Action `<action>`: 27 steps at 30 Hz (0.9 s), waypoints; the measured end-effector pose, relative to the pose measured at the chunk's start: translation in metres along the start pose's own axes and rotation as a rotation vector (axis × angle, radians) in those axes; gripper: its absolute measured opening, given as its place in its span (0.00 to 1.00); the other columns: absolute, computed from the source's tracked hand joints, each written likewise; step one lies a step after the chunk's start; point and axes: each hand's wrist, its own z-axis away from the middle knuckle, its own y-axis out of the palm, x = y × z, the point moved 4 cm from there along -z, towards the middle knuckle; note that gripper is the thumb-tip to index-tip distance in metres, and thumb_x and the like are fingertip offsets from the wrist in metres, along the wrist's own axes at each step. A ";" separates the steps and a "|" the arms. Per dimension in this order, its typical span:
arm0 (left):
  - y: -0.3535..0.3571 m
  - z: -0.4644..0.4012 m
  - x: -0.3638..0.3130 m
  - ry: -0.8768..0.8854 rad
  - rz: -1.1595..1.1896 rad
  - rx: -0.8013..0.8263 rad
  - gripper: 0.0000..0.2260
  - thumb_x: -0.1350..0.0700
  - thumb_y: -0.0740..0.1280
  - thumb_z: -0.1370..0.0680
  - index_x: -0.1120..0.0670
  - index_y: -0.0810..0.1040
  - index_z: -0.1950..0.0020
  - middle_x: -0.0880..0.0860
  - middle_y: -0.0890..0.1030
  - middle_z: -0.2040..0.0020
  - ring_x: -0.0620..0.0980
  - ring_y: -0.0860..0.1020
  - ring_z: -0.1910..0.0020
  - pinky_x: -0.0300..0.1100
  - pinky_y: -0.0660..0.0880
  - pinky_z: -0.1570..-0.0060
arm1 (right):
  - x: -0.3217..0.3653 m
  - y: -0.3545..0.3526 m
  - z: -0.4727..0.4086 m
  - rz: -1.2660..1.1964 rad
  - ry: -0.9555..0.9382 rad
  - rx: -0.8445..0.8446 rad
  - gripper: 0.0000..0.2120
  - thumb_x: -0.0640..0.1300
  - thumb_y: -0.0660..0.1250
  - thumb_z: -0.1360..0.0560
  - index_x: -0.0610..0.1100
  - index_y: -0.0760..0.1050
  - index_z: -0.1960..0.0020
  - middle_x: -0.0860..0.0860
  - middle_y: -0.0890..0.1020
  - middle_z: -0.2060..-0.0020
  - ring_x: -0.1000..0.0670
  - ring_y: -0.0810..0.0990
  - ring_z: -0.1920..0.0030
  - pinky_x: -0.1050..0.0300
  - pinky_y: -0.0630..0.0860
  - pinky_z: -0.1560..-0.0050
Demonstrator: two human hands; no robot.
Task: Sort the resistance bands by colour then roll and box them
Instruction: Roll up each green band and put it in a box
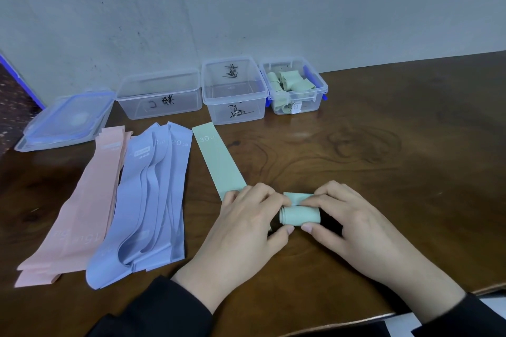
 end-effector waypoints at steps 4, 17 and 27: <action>-0.001 -0.002 -0.001 0.000 -0.019 -0.012 0.16 0.40 0.59 0.18 0.42 0.74 0.33 0.39 0.71 0.43 0.40 0.69 0.43 0.41 0.64 0.36 | 0.000 -0.003 0.000 -0.022 0.019 -0.016 0.15 0.60 0.64 0.22 0.58 0.76 0.38 0.65 0.71 0.46 0.57 0.74 0.43 0.58 0.78 0.49; -0.008 -0.023 -0.001 -0.028 -0.016 -0.039 0.13 0.44 0.61 0.18 0.45 0.78 0.36 0.41 0.72 0.43 0.41 0.70 0.44 0.43 0.68 0.39 | 0.001 -0.008 -0.005 0.064 0.057 -0.094 0.16 0.56 0.62 0.20 0.55 0.80 0.35 0.62 0.72 0.48 0.57 0.75 0.48 0.56 0.80 0.57; -0.003 -0.033 0.002 0.011 -0.044 -0.009 0.17 0.41 0.63 0.20 0.42 0.75 0.33 0.39 0.75 0.41 0.41 0.71 0.43 0.42 0.67 0.40 | -0.002 -0.011 -0.034 0.124 0.027 0.071 0.21 0.58 0.68 0.23 0.55 0.76 0.32 0.63 0.74 0.46 0.58 0.73 0.45 0.60 0.75 0.44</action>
